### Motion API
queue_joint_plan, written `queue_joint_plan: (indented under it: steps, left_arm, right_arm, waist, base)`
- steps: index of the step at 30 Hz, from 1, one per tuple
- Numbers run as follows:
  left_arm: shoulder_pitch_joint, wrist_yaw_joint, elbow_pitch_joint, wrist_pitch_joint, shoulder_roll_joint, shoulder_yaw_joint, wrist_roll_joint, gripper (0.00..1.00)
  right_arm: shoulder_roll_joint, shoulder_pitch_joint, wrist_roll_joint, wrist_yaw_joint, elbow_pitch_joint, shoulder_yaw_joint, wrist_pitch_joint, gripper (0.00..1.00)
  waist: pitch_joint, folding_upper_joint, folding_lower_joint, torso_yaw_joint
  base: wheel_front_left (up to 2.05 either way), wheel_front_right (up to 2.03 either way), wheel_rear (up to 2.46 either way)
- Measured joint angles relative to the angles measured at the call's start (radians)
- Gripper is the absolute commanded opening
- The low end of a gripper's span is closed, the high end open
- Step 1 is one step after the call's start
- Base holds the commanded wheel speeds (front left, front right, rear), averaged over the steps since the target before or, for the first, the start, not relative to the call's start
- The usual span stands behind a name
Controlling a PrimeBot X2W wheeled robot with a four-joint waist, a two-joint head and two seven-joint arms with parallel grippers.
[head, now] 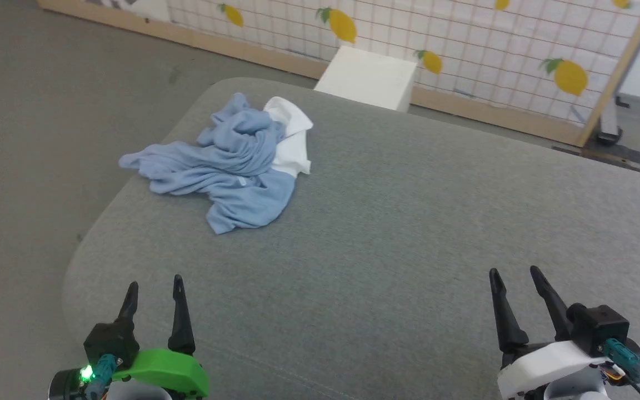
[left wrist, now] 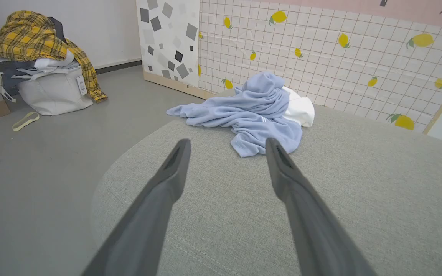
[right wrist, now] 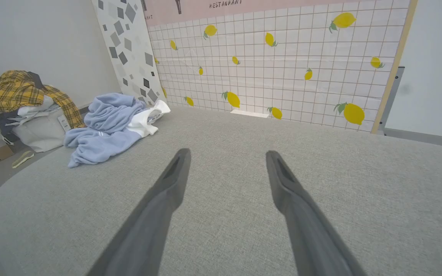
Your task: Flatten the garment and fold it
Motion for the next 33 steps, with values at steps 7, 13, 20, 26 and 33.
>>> queue_joint_plan:
  steps: [7, 13, 20, 26, 33]
  left_arm:
    - [0.005, 0.009, 0.006, -0.015, 0.004, 0.0, -0.01, 1.0]
    - [0.017, 0.01, 0.012, -0.025, 0.005, -0.001, -0.021, 1.0]
    - [0.022, 0.018, 0.012, -0.025, 0.007, -0.003, -0.04, 1.0]
    - [0.016, 0.016, 0.01, -0.026, 0.007, -0.003, -0.056, 1.0]
    - [-0.171, -0.04, 0.046, -0.025, 0.039, -0.001, -0.086, 1.0]
  right_arm:
    - [0.0, 0.0, 0.017, 0.0, 0.021, 0.007, -0.011, 1.0]
    - [0.0, 0.0, 0.027, 0.0, 0.035, 0.01, -0.024, 1.0]
    - [0.0, 0.0, 0.031, 0.0, 0.04, 0.013, -0.027, 1.0]
    - [0.0, 0.0, 0.03, 0.0, 0.042, 0.016, -0.027, 1.0]
    - [0.0, -0.004, 0.0, 0.0, 0.025, 0.015, -0.016, 1.0]
  waist:
    - [0.001, 0.0, 0.0, 0.083]
    - [0.0, 0.0, 0.0, 0.138]
    - [0.0, 0.0, 0.0, 0.152]
    - [0.008, 0.0, 0.0, 0.143]
    - [0.04, 0.0, 0.0, 0.135]
  base:
    - [0.0, 0.0, 0.0]
    - [0.0, 0.0, 0.0]
    - [0.0, 0.0, 0.0]
    - [0.0, 0.0, 0.0]
    - [0.0, 0.0, 0.0]
